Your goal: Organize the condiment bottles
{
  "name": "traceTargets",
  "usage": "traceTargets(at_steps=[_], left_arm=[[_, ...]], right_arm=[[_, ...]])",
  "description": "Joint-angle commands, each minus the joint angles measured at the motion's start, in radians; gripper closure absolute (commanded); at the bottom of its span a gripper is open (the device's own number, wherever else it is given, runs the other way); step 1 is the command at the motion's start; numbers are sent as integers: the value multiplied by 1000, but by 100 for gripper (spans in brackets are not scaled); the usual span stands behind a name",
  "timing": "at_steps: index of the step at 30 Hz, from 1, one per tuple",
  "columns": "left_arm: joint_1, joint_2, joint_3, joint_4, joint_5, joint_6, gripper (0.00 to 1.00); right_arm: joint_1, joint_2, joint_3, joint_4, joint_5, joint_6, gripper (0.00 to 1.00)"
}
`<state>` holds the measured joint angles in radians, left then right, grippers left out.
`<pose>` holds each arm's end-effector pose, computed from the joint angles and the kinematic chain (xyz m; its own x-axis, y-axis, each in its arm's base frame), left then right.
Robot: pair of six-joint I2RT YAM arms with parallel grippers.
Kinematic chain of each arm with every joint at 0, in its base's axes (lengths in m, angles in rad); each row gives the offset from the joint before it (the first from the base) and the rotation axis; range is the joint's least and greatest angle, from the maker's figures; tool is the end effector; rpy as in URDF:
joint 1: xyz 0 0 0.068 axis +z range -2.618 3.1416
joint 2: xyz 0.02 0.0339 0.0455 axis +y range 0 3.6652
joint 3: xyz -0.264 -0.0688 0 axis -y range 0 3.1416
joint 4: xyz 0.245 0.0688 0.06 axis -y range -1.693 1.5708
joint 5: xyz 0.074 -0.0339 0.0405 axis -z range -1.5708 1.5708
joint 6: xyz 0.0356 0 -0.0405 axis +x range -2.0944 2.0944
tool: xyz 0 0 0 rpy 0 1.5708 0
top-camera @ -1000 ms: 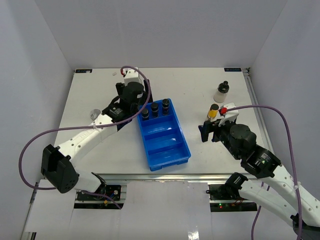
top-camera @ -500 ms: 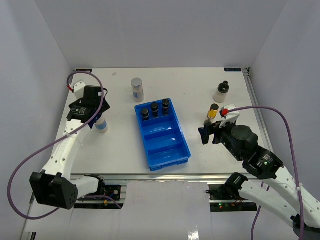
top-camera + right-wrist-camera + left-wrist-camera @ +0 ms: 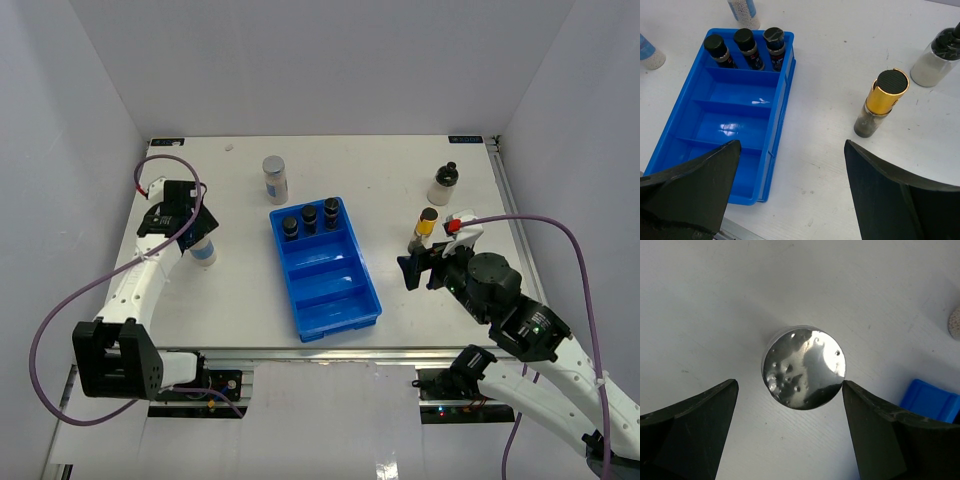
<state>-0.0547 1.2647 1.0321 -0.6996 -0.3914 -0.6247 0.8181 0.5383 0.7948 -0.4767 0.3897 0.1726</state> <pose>0.2568 -0.0005 0.2813 -0.5471 -0.5115 -0.6626 -0.6121 0.7844 -0.1002 0.0915 0.0779 0.3457 -0.2195 -0.0020 -0.9756 -0.3898 0.9169 0.0858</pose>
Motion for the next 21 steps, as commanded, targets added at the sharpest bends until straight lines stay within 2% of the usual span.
traceTargets(at_steps=[1, 8, 11, 13, 14, 16, 17, 19, 20, 21], left_arm=[[22, 13, -23, 59, 32, 4, 5], [26, 75, -29, 114, 39, 40, 15], [24, 95, -31, 118, 38, 48, 21], [26, 106, -33, 118, 29, 56, 29], [26, 110, -32, 117, 27, 62, 35], [26, 119, -28, 115, 32, 71, 52], [26, 122, -26, 112, 34, 78, 62], [25, 114, -17, 102, 40, 91, 90], [24, 107, -14, 98, 45, 97, 100], [23, 97, -2, 91, 52, 105, 100]], right_arm=[[-5, -18, 23, 11, 3, -4, 10], [-4, -18, 13, 12, 6, -8, 10], [-4, -18, 12, 15, 11, -9, 10], [-5, -17, 16, 17, 10, -10, 10], [-4, -17, 19, 18, 9, -10, 10], [-4, -13, 26, 14, 8, -12, 10], [-4, -11, 30, 12, 8, -13, 10], [-5, -12, 34, 10, 8, -13, 10], [-4, -12, 38, 10, 8, -13, 10], [-4, -13, 42, 9, 6, -13, 10]])
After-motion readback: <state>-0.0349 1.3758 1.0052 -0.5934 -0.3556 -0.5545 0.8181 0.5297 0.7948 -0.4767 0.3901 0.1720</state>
